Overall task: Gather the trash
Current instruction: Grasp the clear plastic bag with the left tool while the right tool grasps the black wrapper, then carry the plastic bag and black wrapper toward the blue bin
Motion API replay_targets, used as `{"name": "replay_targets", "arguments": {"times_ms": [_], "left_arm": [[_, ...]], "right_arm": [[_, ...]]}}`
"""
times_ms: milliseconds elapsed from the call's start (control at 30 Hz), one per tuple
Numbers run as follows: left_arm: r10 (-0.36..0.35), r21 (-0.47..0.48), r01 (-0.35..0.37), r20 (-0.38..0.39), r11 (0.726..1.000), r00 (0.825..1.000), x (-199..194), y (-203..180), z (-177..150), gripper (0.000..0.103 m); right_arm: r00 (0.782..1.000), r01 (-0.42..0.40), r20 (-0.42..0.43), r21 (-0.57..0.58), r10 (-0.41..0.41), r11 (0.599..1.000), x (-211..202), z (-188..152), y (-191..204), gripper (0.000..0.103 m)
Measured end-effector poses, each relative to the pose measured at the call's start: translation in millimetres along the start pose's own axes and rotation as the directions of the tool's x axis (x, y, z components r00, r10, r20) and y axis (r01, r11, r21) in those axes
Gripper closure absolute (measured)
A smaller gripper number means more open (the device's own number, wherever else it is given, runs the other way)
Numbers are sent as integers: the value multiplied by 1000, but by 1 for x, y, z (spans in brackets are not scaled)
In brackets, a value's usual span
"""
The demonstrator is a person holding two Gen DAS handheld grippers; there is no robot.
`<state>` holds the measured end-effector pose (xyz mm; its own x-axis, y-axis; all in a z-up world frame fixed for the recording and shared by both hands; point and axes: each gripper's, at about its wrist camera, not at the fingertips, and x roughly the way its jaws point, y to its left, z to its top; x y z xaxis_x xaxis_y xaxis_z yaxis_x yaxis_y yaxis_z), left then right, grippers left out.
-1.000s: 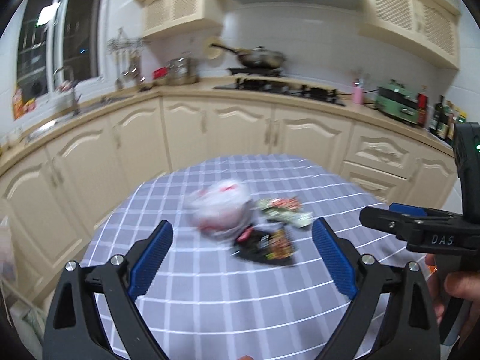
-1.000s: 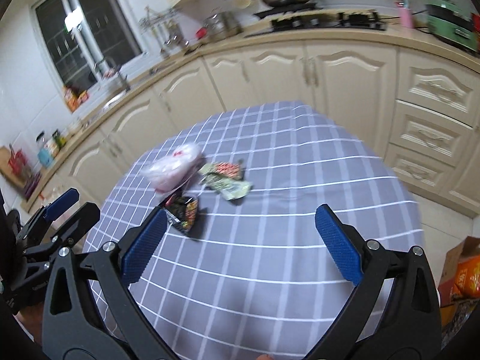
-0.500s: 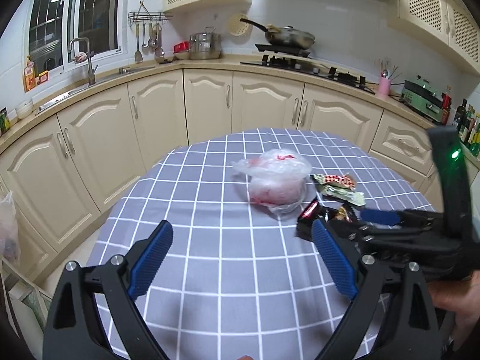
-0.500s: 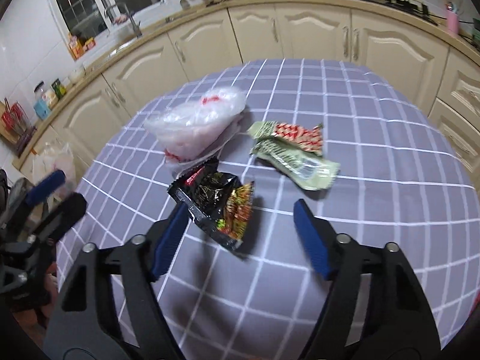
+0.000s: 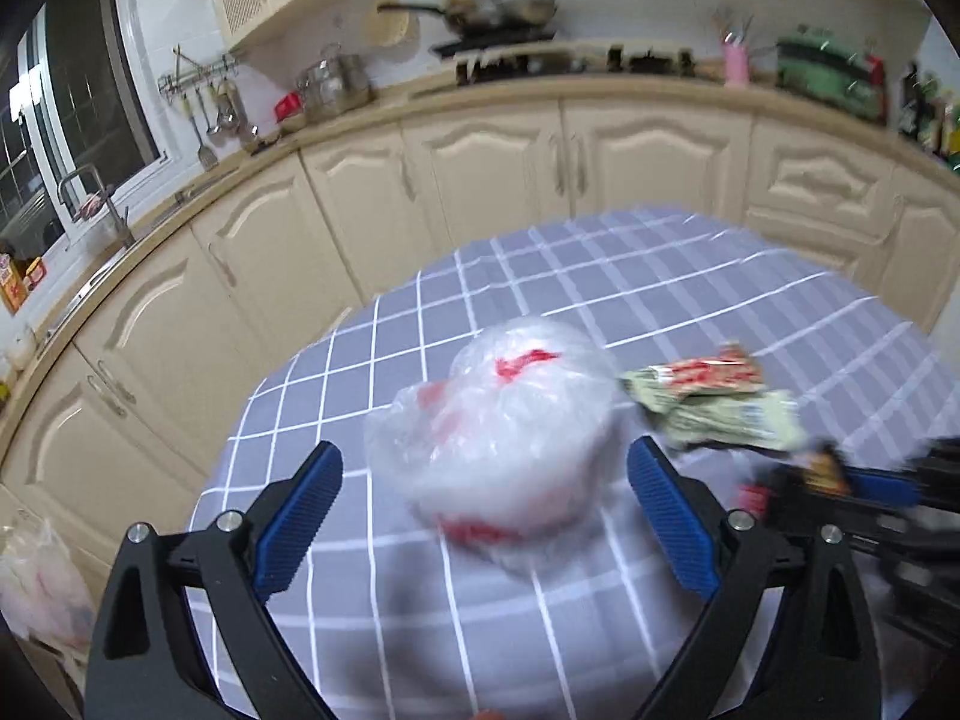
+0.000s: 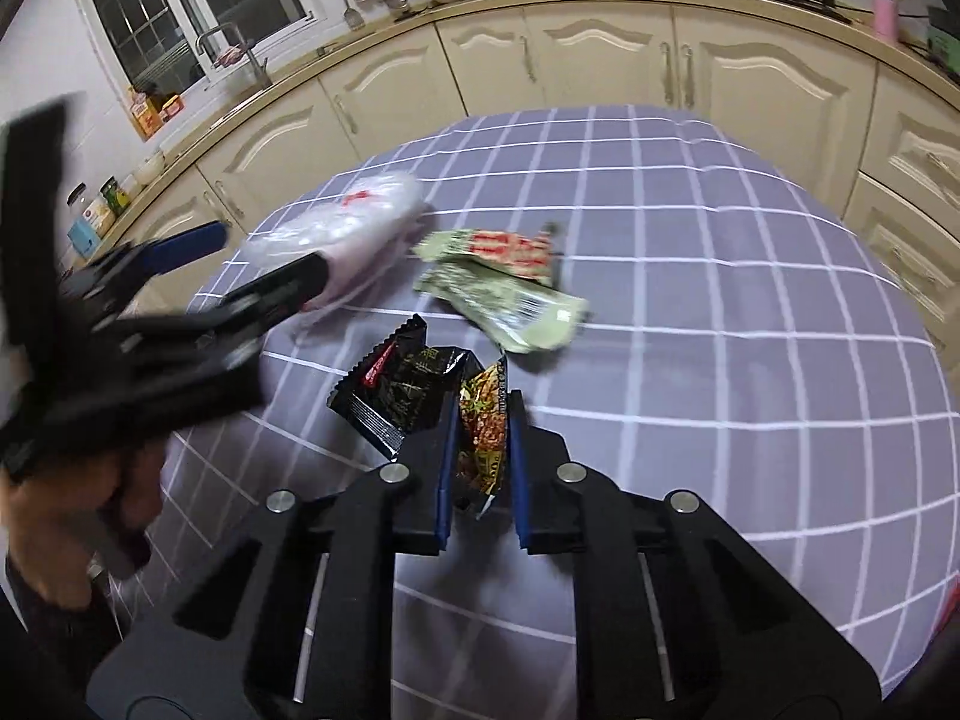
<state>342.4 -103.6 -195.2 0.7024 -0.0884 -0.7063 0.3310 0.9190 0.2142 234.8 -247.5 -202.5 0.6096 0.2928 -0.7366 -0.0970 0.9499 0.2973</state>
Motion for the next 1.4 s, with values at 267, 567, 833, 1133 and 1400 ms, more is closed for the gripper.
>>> {"name": "replay_targets", "arguments": {"times_ms": [267,567,833,1133,1400], "left_arm": [[-182,-165,171,-50,971,982,22,22,-6,48],[-163,-244,170,51,955,985,-46,27,-50,49],[-175,-247,213,169,945,970,-125,3,-66,49],[-277,-156,322,254,934,927,-186,-67,-64,48],[-390,-31,410,245,912,887,-205,-153,-51,48]], "right_arm": [[999,-34,24,46,33,998,-21,-9,-24,88],[995,-54,89,27,51,998,-60,-23,-20,88],[982,-44,184,13,41,999,-116,-31,-20,88],[952,5,305,76,-28,997,-198,-42,-62,88],[924,56,361,201,-127,978,-245,-76,-124,88]]}}
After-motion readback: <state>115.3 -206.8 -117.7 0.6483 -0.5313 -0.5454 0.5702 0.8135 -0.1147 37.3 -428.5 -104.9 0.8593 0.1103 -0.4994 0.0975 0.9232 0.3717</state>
